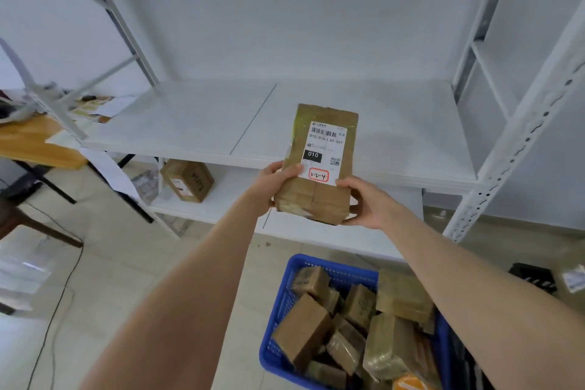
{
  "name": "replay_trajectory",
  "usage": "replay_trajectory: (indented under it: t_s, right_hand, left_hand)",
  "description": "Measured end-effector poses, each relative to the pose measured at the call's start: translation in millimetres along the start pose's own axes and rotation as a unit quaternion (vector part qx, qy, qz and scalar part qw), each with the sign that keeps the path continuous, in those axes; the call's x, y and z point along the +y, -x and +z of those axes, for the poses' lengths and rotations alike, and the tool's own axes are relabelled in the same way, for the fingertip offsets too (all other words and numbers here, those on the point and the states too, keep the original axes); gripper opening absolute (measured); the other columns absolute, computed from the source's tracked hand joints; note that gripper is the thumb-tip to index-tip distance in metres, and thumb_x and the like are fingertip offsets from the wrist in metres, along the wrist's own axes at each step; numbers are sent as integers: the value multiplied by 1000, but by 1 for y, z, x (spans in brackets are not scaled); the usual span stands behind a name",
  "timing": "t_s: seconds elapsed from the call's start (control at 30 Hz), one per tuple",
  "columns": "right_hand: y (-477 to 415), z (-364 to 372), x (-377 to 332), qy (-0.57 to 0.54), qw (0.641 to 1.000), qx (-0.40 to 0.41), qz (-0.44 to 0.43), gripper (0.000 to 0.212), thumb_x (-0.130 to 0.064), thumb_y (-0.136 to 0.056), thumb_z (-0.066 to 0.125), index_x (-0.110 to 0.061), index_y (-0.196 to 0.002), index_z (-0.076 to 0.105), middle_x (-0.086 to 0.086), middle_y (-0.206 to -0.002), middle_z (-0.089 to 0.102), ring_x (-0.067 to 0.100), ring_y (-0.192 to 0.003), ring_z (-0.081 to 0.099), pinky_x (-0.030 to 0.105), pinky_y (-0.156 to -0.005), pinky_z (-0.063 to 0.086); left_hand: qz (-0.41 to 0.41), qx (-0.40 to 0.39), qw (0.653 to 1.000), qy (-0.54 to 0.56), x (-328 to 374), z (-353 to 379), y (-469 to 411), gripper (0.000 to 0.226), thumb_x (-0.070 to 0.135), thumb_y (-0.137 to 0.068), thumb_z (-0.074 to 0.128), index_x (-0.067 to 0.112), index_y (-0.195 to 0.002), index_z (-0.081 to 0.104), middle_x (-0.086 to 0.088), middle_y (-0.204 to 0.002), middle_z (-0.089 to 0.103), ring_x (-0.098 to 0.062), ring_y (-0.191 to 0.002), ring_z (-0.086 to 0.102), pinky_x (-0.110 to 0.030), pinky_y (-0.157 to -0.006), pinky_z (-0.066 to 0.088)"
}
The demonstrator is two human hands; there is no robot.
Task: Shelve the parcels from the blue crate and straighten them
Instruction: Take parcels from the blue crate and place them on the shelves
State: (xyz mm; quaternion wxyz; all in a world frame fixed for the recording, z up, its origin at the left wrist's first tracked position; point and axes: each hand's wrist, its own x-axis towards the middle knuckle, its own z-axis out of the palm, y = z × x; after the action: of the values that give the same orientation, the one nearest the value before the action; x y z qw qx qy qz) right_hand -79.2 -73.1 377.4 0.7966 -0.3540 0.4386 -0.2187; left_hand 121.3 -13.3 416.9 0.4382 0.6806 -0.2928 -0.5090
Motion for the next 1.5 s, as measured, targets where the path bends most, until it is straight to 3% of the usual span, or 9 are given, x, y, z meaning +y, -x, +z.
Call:
replay_trajectory:
  t_s: [0.1, 0.23, 0.33, 0.47, 0.6, 0.7, 0.8, 0.97, 1.5]
  right_hand:
    - [12, 4, -14, 13, 1000, -17, 17, 47, -27, -81, 74, -29, -124, 54, 8, -123, 55, 42, -113, 56, 60, -90, 47]
    - [21, 13, -28, -7, 999, -20, -38, 34, -12, -86, 69, -22, -115, 58, 10, -115, 58, 28, -102, 62, 49, -84, 55]
    - [20, 21, -36, -11, 998, -15, -66, 50, -7, -85, 69, -21, -130, 51, 10, -114, 60, 25, -98, 63, 47, -86, 55]
    - [18, 35, -44, 13, 997, -12, -78, 66, -7, -83, 71, -23, -140, 43, 11, -117, 62, 26, -95, 66, 43, -82, 57]
    - [9, 60, -45, 41, 996, -7, -77, 73, -4, -81, 72, -25, -143, 40, 8, -125, 60, 29, -97, 67, 43, -89, 55]
    - [-1, 87, -40, 36, 996, -10, -76, 78, 1, -80, 72, -23, -145, 38, 9, -129, 59, 33, -105, 65, 43, -88, 55]
    - [-14, 121, -31, 26, 996, -7, -80, 79, 5, -79, 70, -23, -145, 37, 9, -128, 60, 34, -106, 64, 44, -85, 56]
    - [-44, 193, -5, 32, 995, 31, -87, 82, 7, -77, 68, -28, -144, 38, 5, -120, 63, 39, -110, 62, 59, -98, 46]
    - [-148, 380, 23, 35, 993, 63, -93, 87, 11, -76, 69, -27, -147, 34, 2, -108, 66, 25, -94, 64, 45, -83, 55]
  left_hand:
    - [43, 10, 999, 15, 20, 3, 7, 54, 33, -80, 74, 21, -129, 53, -4, -108, 68, -20, -82, 64, -23, -48, 44]
    - [67, 9, 998, -6, 43, 0, 14, 56, 31, -80, 73, 22, -131, 52, -4, -113, 67, -21, -91, 65, -26, -54, 48]
    - [68, 4, 997, -44, 60, -6, 15, 68, 39, -75, 74, 26, -136, 47, -2, -127, 61, -22, -110, 60, -38, -76, 55]
    - [122, 46, 990, -45, 97, -18, 16, 81, 36, -84, 69, 25, -150, 22, -7, -145, 42, -26, -130, 43, -42, -106, 36]
    - [203, 78, 974, -60, 136, -43, 21, 83, 26, -89, 66, 27, -153, 12, -16, -153, 28, -29, -138, 33, -39, -104, 35]
    - [234, 76, 966, -85, 157, -72, 18, 86, 26, -86, 69, 32, -151, 13, -16, -149, 35, -29, -136, 37, -42, -103, 41]
    - [228, 65, 963, -131, 164, -108, 11, 68, 25, -86, 68, 31, -145, 34, -7, -132, 54, -23, -109, 60, -40, -90, 51]
    - [246, 63, 952, -169, 157, -186, -1, 41, 5, -89, 57, 21, -126, 58, -6, -109, 61, -22, -91, 60, -33, -75, 55]
    - [223, 83, 955, -177, 144, -381, -72, 45, 3, -81, 65, 21, -121, 57, -11, -112, 59, -31, -102, 62, -43, -83, 57]
